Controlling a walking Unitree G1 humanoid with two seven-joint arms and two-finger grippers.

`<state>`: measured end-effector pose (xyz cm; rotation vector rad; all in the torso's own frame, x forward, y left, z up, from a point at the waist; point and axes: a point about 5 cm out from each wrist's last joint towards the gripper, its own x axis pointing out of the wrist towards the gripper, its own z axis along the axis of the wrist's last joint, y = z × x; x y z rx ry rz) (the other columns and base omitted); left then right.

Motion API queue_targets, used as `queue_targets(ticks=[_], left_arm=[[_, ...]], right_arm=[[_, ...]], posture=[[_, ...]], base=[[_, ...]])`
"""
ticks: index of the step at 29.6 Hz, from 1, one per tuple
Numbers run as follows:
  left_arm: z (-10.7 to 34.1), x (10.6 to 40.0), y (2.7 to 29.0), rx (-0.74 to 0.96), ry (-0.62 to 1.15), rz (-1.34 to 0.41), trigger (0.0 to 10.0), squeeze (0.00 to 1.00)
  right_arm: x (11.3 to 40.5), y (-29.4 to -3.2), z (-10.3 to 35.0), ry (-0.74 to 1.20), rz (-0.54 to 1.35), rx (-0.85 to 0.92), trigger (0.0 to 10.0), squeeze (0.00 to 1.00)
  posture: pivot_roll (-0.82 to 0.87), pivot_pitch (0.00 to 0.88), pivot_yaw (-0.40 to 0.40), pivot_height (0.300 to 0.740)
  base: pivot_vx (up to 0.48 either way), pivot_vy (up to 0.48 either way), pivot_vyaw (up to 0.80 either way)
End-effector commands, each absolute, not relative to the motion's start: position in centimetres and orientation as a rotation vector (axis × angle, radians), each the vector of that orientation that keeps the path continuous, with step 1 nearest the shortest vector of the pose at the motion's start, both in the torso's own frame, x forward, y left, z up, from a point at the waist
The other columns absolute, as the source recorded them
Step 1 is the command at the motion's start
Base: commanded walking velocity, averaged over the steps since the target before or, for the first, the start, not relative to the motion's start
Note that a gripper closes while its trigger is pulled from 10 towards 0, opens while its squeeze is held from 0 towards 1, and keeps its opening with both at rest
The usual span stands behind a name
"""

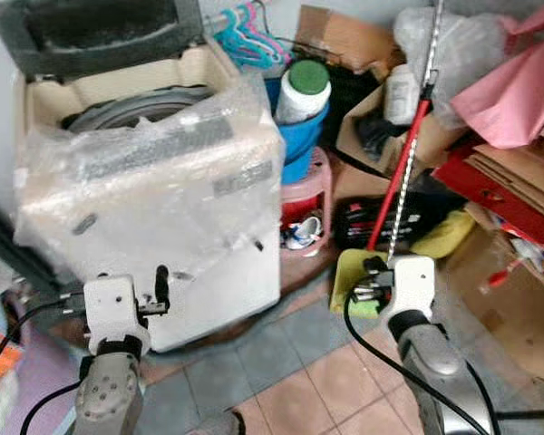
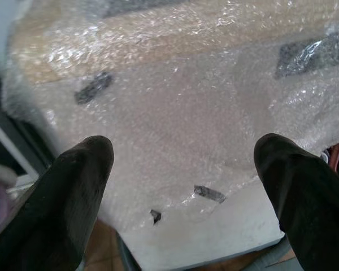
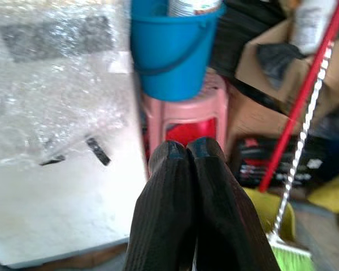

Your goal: Clothes washing

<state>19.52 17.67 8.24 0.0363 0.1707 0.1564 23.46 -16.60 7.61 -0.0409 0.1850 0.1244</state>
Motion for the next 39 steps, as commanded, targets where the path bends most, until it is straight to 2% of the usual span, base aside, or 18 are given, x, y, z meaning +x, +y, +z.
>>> queue_targets(ticks=[1, 23, 31, 32, 35, 39], left_arm=[[8.3, 19.5, 17.5, 0.036, 0.175, 0.155, 10.0, 0.00], [8.2, 19.9, 16.7, 0.003, 0.180, 0.149, 10.0, 0.00], [8.3, 20.0, 16.7, 0.010, 0.174, 0.157, 10.0, 0.00], [8.2, 20.0, 16.7, 0.011, 0.173, 0.160, 10.0, 0.00], [8.2, 20.0, 16.8, 0.008, 0.175, 0.189, 10.0, 0.00], [8.1, 20.4, 16.8, -0.017, 0.183, 0.221, 10.0, 0.00]], right_arm=[[23.8, -17.0, 8.1, 0.171, 0.123, -0.039, 10.0, 0.00], [24.3, -17.5, 8.4, 0.181, 0.117, -0.038, 10.0, 0.00], [24.2, -17.7, 8.5, 0.177, 0.060, -0.071, 10.0, 0.00], [24.2, -17.6, 8.8, 0.157, 0.032, -0.137, 10.0, 0.00], [24.2, -16.5, 9.7, 0.122, 0.062, -0.146, 10.0, 0.00], [25.2, -17.9, 11.0, 0.086, -0.008, -0.048, 10.0, 0.00]], posture=[[0.01, 0.000, 0.050, 0.740], [-0.01, 0.000, 0.046, 0.740], [-0.01, 0.000, 0.039, 0.740], [-0.01, 0.000, 0.037, 0.740], [-0.01, 0.000, 0.040, 0.740], [-0.02, 0.000, 0.042, 0.740]], base=[[0.000, 0.000, 0.78], [0.000, 0.000, 0.77], [0.000, 0.480, 0.00], [0.000, 0.480, 0.00], [0.000, 0.480, 0.00], [0.000, 0.480, 0.00]])
